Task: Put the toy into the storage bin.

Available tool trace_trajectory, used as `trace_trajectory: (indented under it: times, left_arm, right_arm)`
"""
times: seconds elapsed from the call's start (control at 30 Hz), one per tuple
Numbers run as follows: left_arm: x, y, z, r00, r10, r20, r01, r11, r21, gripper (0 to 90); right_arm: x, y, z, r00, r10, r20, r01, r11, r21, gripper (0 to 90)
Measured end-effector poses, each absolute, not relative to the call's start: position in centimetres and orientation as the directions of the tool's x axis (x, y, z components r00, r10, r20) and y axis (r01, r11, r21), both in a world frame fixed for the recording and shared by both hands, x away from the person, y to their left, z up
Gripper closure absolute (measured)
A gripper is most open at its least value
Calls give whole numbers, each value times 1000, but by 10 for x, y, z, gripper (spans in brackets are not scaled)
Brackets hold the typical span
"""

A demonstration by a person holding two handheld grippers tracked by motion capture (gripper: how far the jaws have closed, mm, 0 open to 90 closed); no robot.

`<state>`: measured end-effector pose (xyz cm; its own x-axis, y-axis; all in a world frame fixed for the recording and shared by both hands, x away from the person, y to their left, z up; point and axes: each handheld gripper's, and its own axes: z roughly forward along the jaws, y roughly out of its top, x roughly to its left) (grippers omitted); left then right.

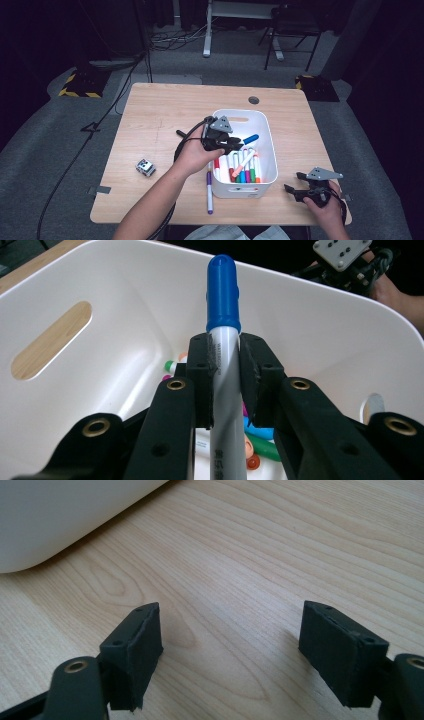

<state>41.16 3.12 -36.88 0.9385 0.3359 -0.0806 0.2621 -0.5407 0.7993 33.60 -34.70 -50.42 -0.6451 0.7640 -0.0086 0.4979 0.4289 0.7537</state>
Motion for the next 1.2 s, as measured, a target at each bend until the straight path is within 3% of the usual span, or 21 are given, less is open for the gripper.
trace_trajectory:
  times: [0.47,0.8,0.93,1.07,1.2]
  left_arm:
    - [405,34,-373,948,312,-61,251,-617,746,762]
    - [402,19,-372,946,324,1,244,-715,656,762]
    - [403,17,-371,941,338,-12,271,-733,623,756]
    - [400,14,-373,935,354,0,273,-722,635,446]
    - [400,16,-369,935,354,-16,274,-692,668,392]
  right_arm:
    - [336,-347,-504,-648,762,-11,496,432,753,254]
    - [336,-347,-504,-647,762,-10,497,431,753,254]
    - [336,-347,-504,-648,762,-11,495,433,753,254]
    - [336,-347,-504,-646,763,-9,498,430,753,254]
    - [336,-347,-504,-647,763,-9,498,431,753,254]
